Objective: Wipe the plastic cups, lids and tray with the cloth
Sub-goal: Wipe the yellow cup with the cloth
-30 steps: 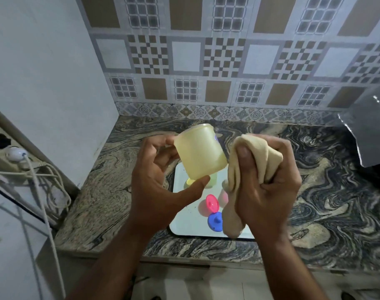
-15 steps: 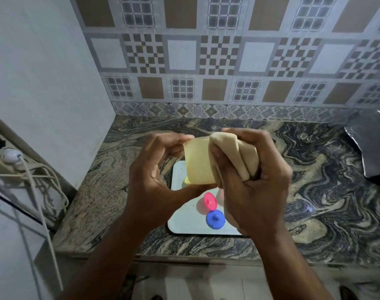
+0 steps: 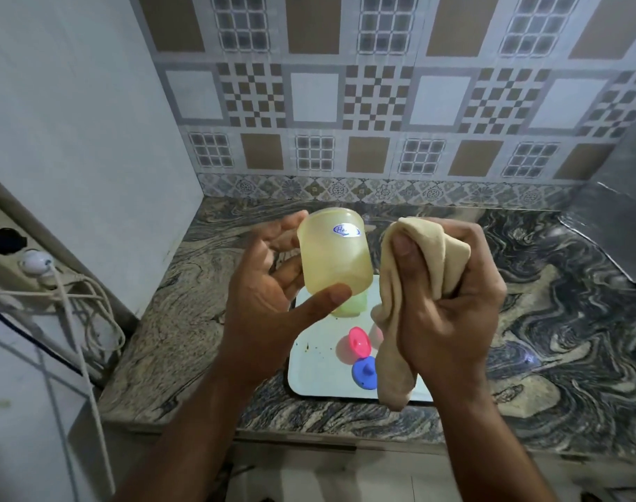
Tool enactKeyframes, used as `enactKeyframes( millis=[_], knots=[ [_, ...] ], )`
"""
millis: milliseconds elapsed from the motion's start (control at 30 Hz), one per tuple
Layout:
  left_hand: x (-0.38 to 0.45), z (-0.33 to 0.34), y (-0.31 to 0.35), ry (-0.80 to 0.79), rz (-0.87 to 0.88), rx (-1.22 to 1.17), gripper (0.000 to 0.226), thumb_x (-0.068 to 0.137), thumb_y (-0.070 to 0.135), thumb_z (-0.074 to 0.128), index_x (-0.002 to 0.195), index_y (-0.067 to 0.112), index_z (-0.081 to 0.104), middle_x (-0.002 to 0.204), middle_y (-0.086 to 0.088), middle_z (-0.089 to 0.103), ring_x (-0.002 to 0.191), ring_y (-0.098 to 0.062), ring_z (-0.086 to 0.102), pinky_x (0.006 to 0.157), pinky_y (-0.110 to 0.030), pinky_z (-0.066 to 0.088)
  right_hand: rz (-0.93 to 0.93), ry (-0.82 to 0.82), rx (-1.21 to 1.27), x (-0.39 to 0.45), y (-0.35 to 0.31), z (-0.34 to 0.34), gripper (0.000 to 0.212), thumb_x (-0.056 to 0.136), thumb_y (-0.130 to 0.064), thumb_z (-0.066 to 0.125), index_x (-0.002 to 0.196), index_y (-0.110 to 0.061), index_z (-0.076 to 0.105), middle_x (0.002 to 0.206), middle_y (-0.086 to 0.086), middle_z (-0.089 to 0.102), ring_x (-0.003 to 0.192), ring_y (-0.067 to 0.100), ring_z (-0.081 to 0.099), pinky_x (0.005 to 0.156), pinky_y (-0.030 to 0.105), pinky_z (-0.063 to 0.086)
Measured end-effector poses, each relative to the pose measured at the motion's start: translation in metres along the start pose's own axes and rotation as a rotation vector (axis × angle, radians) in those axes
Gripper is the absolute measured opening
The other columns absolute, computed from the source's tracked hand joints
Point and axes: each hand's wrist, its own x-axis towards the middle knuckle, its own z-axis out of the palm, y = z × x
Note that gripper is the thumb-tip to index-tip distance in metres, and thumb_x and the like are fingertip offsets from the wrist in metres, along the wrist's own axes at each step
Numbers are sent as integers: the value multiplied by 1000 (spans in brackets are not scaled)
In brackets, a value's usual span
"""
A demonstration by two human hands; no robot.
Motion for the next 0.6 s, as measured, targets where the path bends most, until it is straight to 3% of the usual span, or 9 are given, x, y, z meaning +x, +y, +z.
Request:
enactKeyframes(
  millis=[167,300,467,600],
  knots=[
    [1,1,0,-59,-10,-9,70,61,14,90,123,30,62,123,15,70,119,-25,72,88,-35,62,-60,-52,-71,4,-11,-1,13,93,-18,73,101,-11,64,91,-13,70,77,-5,67,70,10,49],
    [2,3,4,-63,14,49,65,59,19,92,115,42,69,117,11,73,110,-20,74,87,-37,61,-94,-107,-139,8,-16,-3,15,94,-23,76,102,-15,66,94,-12,72,81,7,71,70,20,54],
    [0,3,2,-37,-70,-23,65,60,22,90,118,27,61,112,8,74,103,-23,76,77,-33,62,-18,-27,-130,10,-5,-7,13,95,-19,75,100,-10,67,90,-10,71,76,3,68,70,18,52],
    [-1,6,1,-24,-179,-109,74,62,18,89,127,11,52,115,-1,71,96,-16,77,72,-28,61,-56,-23,-119,3,-7,-7,17,94,-20,73,101,-7,66,92,-8,70,78,-3,66,73,12,49]
  ],
)
